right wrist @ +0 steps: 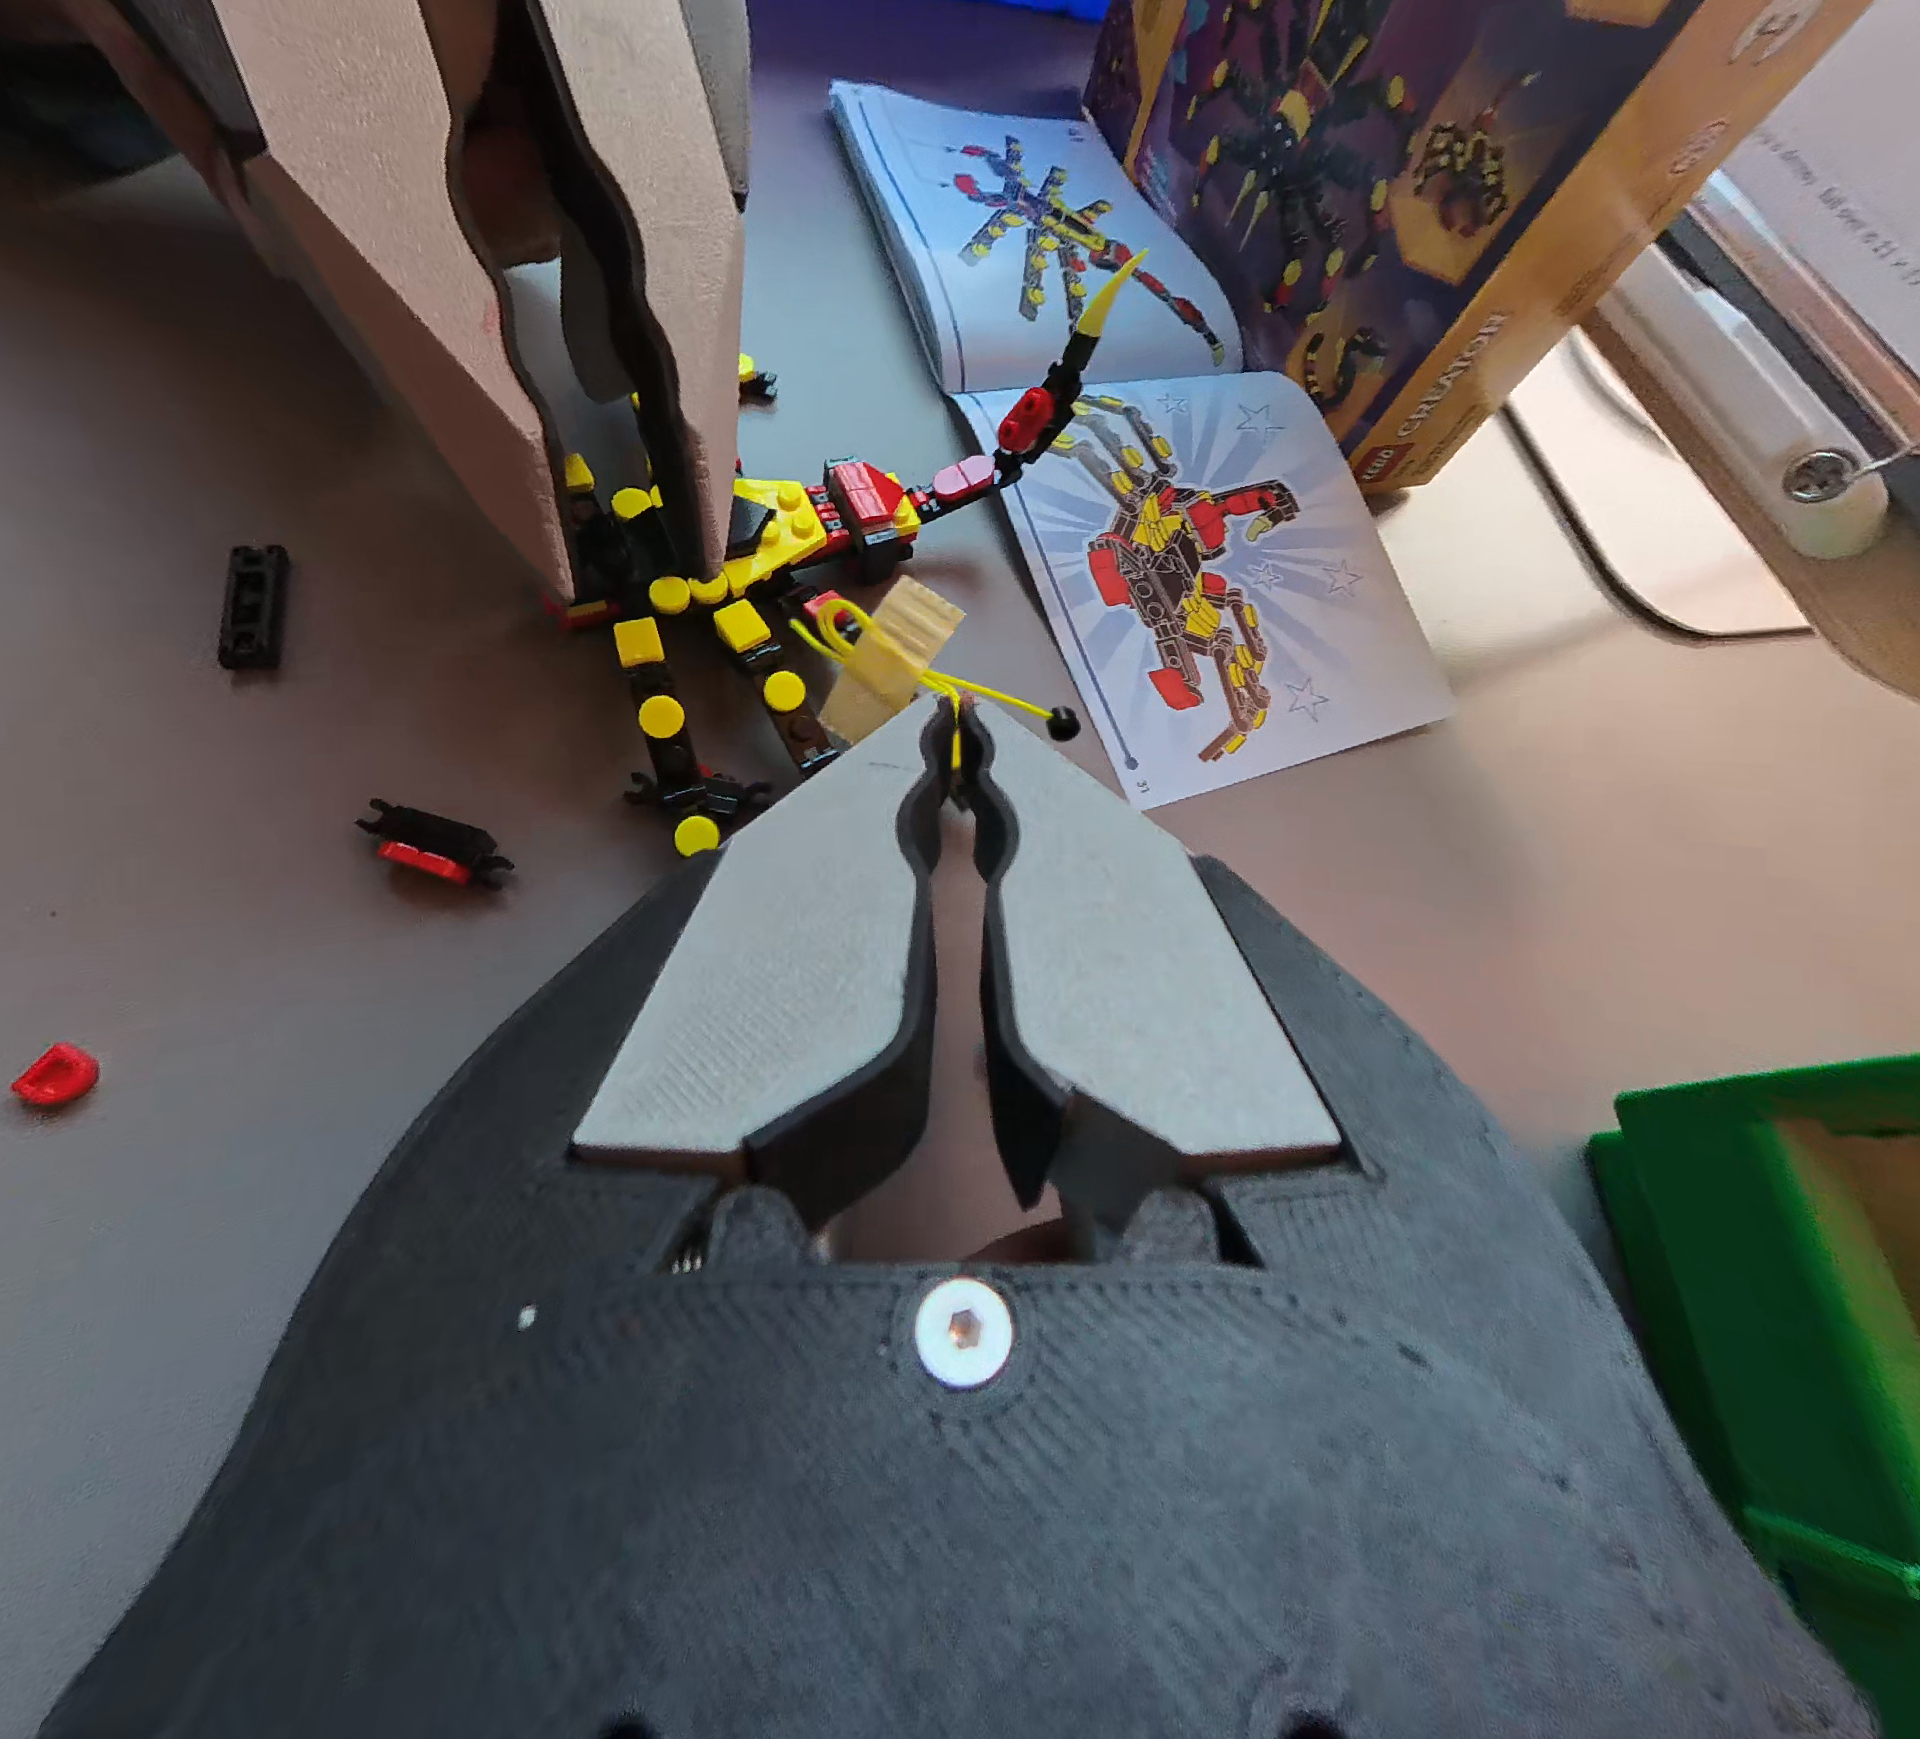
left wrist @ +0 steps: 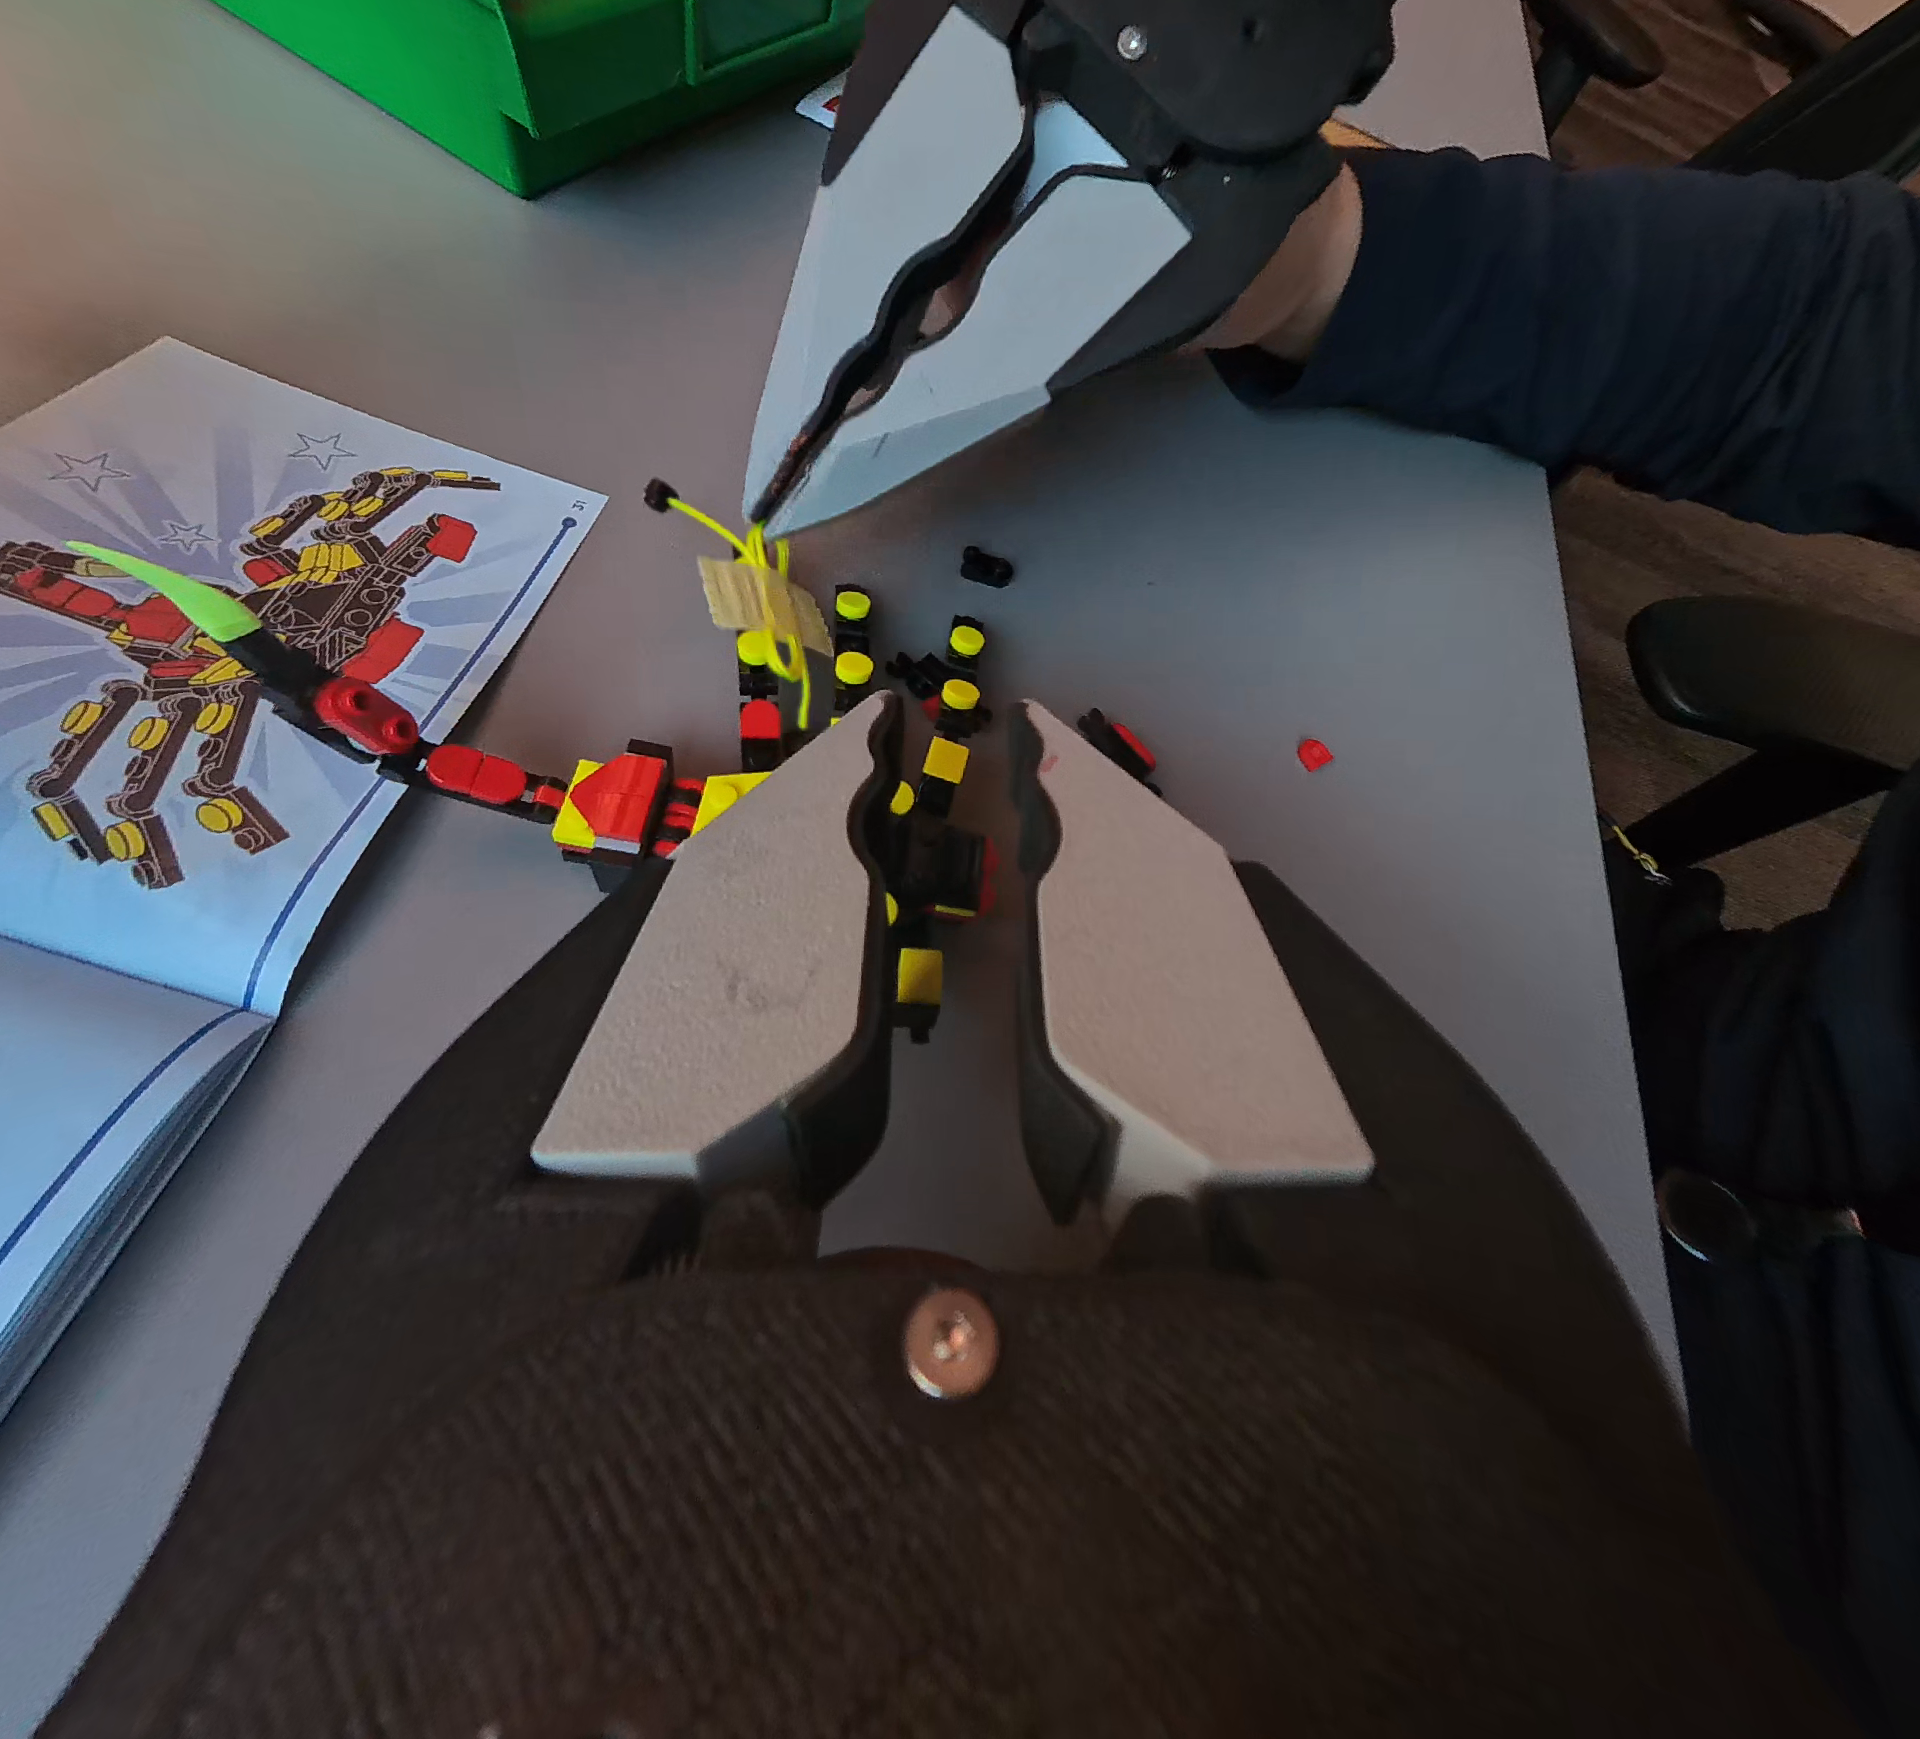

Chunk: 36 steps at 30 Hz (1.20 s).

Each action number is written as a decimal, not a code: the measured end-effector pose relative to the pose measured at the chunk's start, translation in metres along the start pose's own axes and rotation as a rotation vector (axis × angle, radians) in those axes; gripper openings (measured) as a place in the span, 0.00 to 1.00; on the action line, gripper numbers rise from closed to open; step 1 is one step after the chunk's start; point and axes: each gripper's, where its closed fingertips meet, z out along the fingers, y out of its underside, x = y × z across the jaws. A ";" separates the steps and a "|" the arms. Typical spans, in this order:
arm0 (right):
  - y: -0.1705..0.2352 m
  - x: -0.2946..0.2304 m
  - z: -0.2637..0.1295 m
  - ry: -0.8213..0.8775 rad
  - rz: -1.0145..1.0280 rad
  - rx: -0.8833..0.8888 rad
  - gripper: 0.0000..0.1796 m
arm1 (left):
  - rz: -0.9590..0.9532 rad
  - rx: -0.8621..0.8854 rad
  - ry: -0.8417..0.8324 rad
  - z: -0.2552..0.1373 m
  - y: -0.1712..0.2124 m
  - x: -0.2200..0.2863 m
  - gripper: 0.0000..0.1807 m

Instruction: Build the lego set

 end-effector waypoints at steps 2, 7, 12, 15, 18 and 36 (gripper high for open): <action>-0.003 0.007 -0.004 0.036 0.010 0.025 0.00 | 0.002 0.001 -0.002 0.000 0.000 0.000 0.09; -0.017 0.010 -0.017 0.080 -0.003 0.105 0.00 | -0.002 0.031 -0.051 -0.004 -0.004 -0.009 0.08; -0.028 0.001 -0.023 0.073 -0.013 0.157 0.00 | -0.065 0.087 -0.068 -0.012 -0.011 -0.019 0.09; -0.028 -0.005 -0.021 0.056 -0.010 0.149 0.00 | -0.079 0.126 -0.021 -0.013 -0.017 -0.013 0.10; -0.033 -0.011 -0.019 0.034 0.006 0.163 0.00 | -0.074 0.121 -0.010 -0.011 -0.017 -0.010 0.10; -0.051 -0.071 -0.060 -0.372 -0.135 0.317 0.00 | 0.714 0.008 -0.180 -0.007 0.001 0.010 0.01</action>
